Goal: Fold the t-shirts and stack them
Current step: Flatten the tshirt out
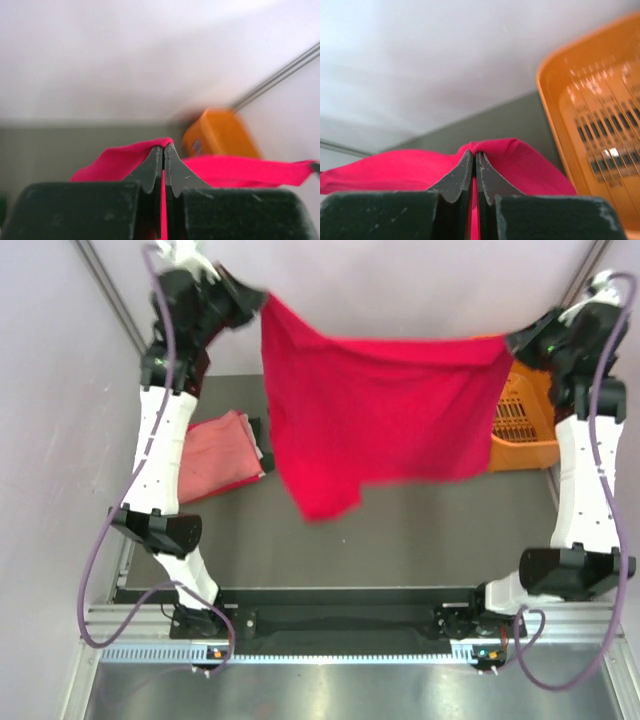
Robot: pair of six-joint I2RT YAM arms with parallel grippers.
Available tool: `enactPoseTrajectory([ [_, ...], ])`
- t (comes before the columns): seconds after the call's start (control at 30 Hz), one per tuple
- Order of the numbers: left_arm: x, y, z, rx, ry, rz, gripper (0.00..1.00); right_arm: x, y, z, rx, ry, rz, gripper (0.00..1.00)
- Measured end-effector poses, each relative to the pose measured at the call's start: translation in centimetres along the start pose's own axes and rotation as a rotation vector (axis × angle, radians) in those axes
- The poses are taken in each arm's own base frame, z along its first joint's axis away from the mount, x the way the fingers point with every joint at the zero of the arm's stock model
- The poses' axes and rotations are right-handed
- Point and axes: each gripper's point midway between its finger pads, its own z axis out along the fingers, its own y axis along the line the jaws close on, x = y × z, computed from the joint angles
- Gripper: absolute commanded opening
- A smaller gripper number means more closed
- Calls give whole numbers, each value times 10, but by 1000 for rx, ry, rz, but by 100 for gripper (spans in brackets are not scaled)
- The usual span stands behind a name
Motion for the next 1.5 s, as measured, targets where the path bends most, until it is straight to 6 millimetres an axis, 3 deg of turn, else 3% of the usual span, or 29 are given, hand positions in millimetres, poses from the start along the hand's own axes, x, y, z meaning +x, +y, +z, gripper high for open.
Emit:
enactPoseTrajectory([
  [0.1, -70, -39, -19, 130, -158, 15, 0, -40, 8, 4, -84, -49, 43, 0],
  [0.17, -104, -44, -38, 179, -241, 16, 0, -47, 17, 8, -144, -47, 52, 0],
  [0.23, -121, -36, -49, 183, -286, 10, 0, -39, 24, 14, -198, -11, 62, 0],
  [0.3, -117, -18, -48, 154, -284, -11, 0, -22, 23, 23, -228, 36, 78, 0],
  [0.4, -79, 17, -25, 90, -190, -58, 0, 20, 5, 46, -230, 136, 130, 0],
  [0.5, -17, 65, 2, 2, -46, -123, 0, 67, -21, 71, -199, 238, 185, 0],
  [0.6, 59, 117, 15, -95, 106, -196, 0, 121, -51, 92, -144, 354, 234, 0],
  [0.67, 116, 152, 10, -179, 217, -252, 0, 155, -69, 98, -106, 422, 257, 0],
  [0.8, 188, 184, -21, -283, 334, -308, 0, 209, -94, 92, -49, 517, 278, 0],
  [0.9, 203, 175, -52, -288, 340, -303, 0, 244, -112, 81, -3, 563, 280, 0],
  [1.07, 191, 121, -97, -178, 252, -224, 0, 255, -115, 48, 6, 522, 231, 0],
  [1.17, 198, 100, -122, -136, 232, -190, 0, 267, -121, 26, 29, 514, 211, 0],
  [1.4, 225, 108, -170, -190, 237, -171, 0, 302, -140, -18, 98, 534, 170, 0],
  [1.5, 229, 104, -186, -188, 236, -167, 0, 303, -145, -36, 129, 510, 140, 0],
])
